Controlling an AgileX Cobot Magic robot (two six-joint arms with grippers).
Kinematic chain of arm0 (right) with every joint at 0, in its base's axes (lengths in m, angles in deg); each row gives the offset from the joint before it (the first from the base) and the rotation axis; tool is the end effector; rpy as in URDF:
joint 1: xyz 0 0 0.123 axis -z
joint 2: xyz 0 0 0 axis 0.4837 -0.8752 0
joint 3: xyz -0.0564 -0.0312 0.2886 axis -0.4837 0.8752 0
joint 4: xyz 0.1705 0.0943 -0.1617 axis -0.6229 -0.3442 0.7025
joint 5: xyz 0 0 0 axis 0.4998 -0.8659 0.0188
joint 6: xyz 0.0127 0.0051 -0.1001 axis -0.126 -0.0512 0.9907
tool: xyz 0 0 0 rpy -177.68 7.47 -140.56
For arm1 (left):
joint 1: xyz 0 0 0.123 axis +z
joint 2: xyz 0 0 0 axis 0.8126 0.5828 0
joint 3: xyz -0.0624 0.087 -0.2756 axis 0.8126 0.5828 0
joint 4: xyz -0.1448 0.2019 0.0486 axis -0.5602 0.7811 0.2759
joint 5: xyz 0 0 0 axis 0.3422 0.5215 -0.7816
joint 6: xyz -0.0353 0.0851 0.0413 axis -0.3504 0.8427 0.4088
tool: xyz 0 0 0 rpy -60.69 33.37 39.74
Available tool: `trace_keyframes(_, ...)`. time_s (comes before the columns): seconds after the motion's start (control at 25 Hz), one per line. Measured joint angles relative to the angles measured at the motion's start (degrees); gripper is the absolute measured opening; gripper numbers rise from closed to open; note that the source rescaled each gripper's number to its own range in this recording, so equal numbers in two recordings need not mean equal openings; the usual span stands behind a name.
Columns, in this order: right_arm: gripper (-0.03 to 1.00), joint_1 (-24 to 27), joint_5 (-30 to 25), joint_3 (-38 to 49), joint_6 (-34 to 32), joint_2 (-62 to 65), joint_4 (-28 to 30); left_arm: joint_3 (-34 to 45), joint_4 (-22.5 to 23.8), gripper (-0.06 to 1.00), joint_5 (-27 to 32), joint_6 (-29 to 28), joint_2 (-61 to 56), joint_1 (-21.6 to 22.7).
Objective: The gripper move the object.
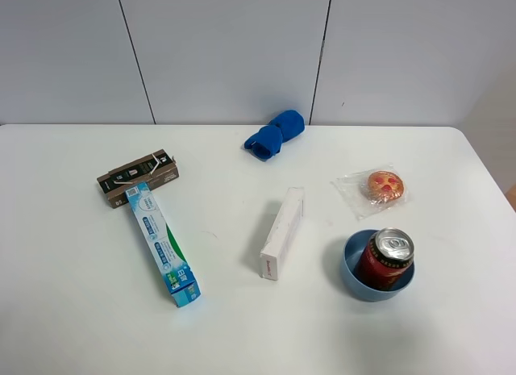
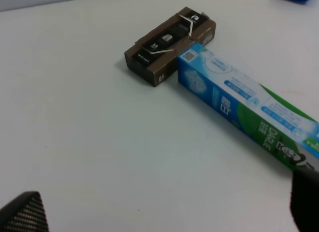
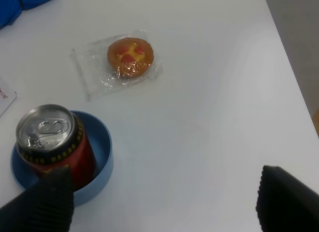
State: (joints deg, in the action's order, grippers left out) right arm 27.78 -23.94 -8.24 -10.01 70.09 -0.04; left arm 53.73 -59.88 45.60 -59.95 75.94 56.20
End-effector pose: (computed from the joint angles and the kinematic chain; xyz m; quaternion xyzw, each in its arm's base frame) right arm -0.0062 -0.0024 0.2715 -0.0021 0.8564 -0.0041 0.5162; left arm -0.0066 -0.0086 0.2761 0.0488 0.8456 -0.0012 0.5316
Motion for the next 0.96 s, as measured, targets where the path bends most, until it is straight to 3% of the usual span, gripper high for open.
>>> trace_keyframes(0.96, 0.25, 0.0, 0.0, 0.0, 0.0, 0.0, 0.0, 0.0, 0.0, 1.0, 0.0, 0.0, 0.0, 0.0)
